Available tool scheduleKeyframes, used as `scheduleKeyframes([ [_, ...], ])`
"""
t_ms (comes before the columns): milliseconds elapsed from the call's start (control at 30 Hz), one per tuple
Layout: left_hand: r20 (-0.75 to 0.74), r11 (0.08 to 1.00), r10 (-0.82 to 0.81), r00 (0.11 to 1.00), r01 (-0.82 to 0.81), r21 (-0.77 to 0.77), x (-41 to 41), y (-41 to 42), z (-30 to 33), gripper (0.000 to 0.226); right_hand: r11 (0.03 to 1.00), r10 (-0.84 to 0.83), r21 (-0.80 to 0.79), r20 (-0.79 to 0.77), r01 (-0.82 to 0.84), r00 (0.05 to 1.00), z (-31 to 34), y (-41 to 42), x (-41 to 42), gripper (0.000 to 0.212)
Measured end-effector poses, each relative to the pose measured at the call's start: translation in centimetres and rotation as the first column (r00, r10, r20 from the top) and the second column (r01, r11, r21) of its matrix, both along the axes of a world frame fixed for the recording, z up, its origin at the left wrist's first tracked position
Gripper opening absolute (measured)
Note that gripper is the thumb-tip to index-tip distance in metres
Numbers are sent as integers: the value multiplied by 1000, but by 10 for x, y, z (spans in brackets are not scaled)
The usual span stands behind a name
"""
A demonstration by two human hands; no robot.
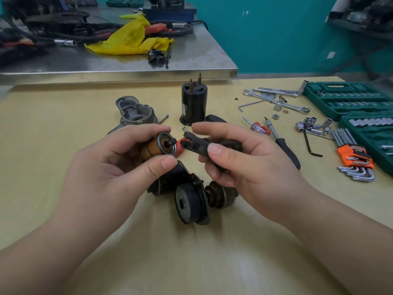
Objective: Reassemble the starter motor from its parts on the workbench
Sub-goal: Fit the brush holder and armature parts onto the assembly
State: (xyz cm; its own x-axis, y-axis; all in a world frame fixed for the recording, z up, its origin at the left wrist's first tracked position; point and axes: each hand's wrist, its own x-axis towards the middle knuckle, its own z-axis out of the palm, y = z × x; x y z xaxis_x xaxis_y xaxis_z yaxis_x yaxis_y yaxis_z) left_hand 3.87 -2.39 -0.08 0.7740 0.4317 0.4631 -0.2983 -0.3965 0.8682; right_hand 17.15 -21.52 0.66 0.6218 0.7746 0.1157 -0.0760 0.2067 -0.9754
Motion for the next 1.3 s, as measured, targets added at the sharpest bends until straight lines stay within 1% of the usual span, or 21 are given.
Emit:
scheduleKeyframes([
  [133,6,1000,-6,1000,6,7,0,1,0,34,999,-13,43,14,12,1000,3,-2,3,16],
  [167,6,1000,-7,1000,7,16,0,0,1,34,999,-18,49,13,17,1000,3,-1,3,15],
  [400,4,997,-34,999,34,63,1,-1,2,36,998,-26,52,38,24,999,4,-3,2,12],
  [567,28,993,-49,998,46,107,1,0,3,37,998,-33,46,25,32,999,6,-2,1,14],
  [700,60,988,-76,995,66,142,2,1,4,38,999,-46,22,43,45,998,7,-2,0,8],
  [800,94,985,-102,990,87,147,3,2,2,39,999,-31,19,23,31,999,8,-1,-2,15],
  [900,134,982,-130,982,109,157,5,4,-1,38,998,-59,27,8,59,998,10,0,-3,14],
  [1000,160,974,-157,975,125,191,6,5,-4,40,997,-78,4,46,78,996,9,1,-4,13],
  [1167,179,971,-168,969,131,202,8,7,-7,43,996,-90,3,63,90,994,9,3,-6,9],
  [1300,155,964,-163,974,124,235,8,8,-6,40,989,-139,-25,108,143,984,9,2,-7,9],
])
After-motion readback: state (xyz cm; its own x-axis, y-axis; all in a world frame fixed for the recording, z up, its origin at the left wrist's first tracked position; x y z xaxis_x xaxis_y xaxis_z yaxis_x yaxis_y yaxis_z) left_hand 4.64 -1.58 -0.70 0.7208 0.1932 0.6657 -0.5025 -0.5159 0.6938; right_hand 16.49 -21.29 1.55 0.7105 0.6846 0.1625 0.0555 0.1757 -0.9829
